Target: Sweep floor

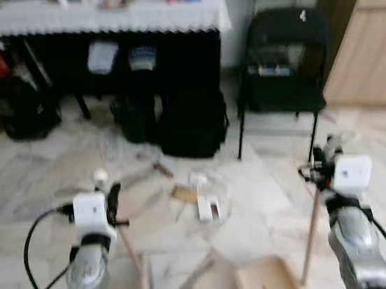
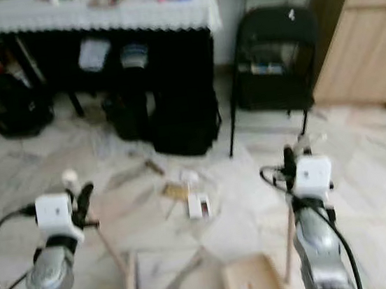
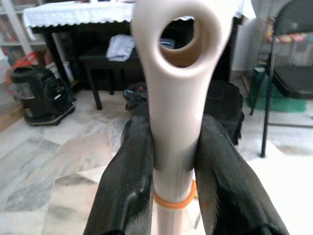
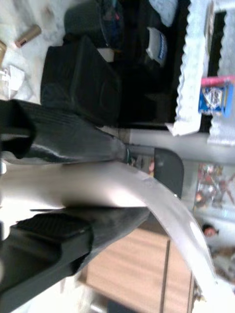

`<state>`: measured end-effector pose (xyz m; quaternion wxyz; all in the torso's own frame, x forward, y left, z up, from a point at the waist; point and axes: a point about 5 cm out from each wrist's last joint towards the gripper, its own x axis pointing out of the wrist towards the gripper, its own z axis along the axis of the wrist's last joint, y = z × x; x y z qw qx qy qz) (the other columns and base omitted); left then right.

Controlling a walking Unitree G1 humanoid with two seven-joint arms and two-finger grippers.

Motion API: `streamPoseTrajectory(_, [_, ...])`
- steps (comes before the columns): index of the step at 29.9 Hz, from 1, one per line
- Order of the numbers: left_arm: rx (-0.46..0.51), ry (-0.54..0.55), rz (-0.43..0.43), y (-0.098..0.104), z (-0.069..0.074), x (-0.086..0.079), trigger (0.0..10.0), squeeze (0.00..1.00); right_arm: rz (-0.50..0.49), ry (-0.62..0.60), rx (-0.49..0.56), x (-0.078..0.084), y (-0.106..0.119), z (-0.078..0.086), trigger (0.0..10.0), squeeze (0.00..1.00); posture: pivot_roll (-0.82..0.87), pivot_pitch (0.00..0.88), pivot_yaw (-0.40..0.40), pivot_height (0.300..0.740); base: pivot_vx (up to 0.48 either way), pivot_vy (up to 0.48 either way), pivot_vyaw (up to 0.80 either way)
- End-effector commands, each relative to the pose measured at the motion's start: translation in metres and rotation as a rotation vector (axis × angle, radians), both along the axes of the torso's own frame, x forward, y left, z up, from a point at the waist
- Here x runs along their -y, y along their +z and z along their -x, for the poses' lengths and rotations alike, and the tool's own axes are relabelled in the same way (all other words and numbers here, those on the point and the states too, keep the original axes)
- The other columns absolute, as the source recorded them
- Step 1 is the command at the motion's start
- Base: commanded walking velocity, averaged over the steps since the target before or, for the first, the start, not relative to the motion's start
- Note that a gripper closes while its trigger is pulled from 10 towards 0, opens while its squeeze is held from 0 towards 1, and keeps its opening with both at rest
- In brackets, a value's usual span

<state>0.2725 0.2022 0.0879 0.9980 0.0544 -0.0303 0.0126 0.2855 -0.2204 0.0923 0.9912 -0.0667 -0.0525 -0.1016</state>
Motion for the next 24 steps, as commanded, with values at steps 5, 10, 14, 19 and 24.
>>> streamPoseTrajectory(5, [0.037, 0.01, -0.009, 0.0083, -0.0038, -0.0013, 10.0, 0.0, -0.002, 0.011, 0.059, -0.0022, 0.0144, -0.008, 10.0, 0.0, -0.02, 0.0, -0.02, 0.74, 0.289, 0.0, 0.0])
streamPoseTrajectory(10, [0.04, 0.026, -0.009, 0.0084, -0.0024, -0.0048, 10.0, 0.0, 0.001, 0.011, 0.051, -0.0018, 0.0123, -0.0059, 10.0, 0.0, -0.01, 0.0, -0.023, 0.74, 0.291, 0.0, 0.0])
streamPoseTrajectory(14, [0.04, 0.03, -0.011, 0.0088, -0.0024, -0.0058, 10.0, 0.0, 0.004, 0.025, 0.052, -0.0037, 0.0125, -0.0073, 10.0, 0.0, -0.01, 0.0, -0.029, 0.74, 0.291, 0.0, 0.0])
streamPoseTrajectory(19, [0.043, 0.027, -0.011, 0.0091, -0.0025, -0.0047, 10.0, 0.0, 0.008, 0.028, 0.058, -0.0051, 0.0144, -0.0094, 10.0, 0.0, -0.01, 0.0, -0.031, 0.74, 0.292, 0.0, 0.0])
streamPoseTrajectory(24, [0.047, 0.035, -0.013, 0.0098, -0.0025, -0.0052, 10.0, 0.0, 0.003, 0.034, 0.056, -0.0061, 0.0142, -0.0098, 10.0, 0.0, 0.01, 0.0, -0.04, 0.74, 0.29, 0.0, 0.0])
